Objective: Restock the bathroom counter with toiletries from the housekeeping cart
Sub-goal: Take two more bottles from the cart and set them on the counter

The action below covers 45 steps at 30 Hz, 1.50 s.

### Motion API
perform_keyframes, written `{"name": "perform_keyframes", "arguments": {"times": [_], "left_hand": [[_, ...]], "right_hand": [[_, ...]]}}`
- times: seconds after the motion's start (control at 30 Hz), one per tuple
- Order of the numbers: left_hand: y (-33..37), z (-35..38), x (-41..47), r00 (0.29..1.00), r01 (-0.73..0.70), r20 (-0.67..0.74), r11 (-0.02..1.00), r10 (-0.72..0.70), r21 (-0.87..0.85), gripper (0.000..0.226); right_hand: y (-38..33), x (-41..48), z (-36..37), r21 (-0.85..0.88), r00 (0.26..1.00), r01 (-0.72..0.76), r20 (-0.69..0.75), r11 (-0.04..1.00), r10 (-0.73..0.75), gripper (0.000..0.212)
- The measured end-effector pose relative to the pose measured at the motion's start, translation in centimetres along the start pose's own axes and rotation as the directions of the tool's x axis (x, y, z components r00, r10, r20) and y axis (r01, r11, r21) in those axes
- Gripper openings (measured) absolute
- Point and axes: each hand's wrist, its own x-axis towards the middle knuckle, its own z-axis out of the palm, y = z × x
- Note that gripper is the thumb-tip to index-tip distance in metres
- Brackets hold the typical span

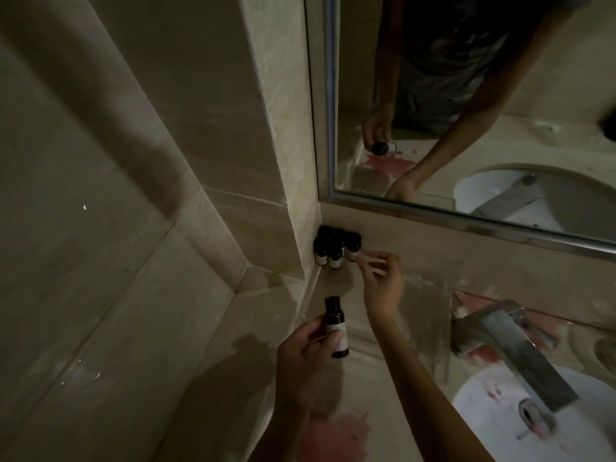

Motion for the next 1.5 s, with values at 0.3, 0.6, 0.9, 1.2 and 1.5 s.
{"name": "perform_keyframes", "arguments": {"times": [0.3, 0.6, 0.9, 1.2, 1.5], "left_hand": [[-0.3, 0.1, 0.0, 0.999, -0.054, 0.007, 0.998, 0.054, 0.033, 0.028], [-0.1, 0.8, -0.3, 0.997, 0.009, 0.079, 0.996, -0.002, -0.089, 0.015], [-1.6, 0.4, 0.5, 0.997, 0.048, 0.062, 0.994, -0.042, -0.095, 0.016], [-2.4, 0.2, 0.7, 0.995, 0.067, 0.082, 0.996, -0.063, -0.051, 0.024], [-2.5, -0.2, 1.0, 0.994, 0.025, 0.107, 1.000, -0.023, -0.017, 0.025]], "right_hand": [[-4.2, -7.8, -7.2, 0.189, 0.794, -0.315, 0.590, 0.930, 0.148, 0.032], [-4.8, -8.9, -9.0, 0.214, 0.752, -0.404, 0.631, 0.890, 0.189, 0.035], [-3.8, -6.6, -8.3, 0.066, 0.742, -0.354, 0.627, 0.933, 0.237, 0.027], [-0.3, 0.2, -1.9, -0.044, 0.975, -0.065, 0.210, 0.997, 0.073, 0.026], [1.8, 0.3, 1.0, -0.022, 0.993, 0.063, 0.101, 0.998, -0.060, 0.021]]}}
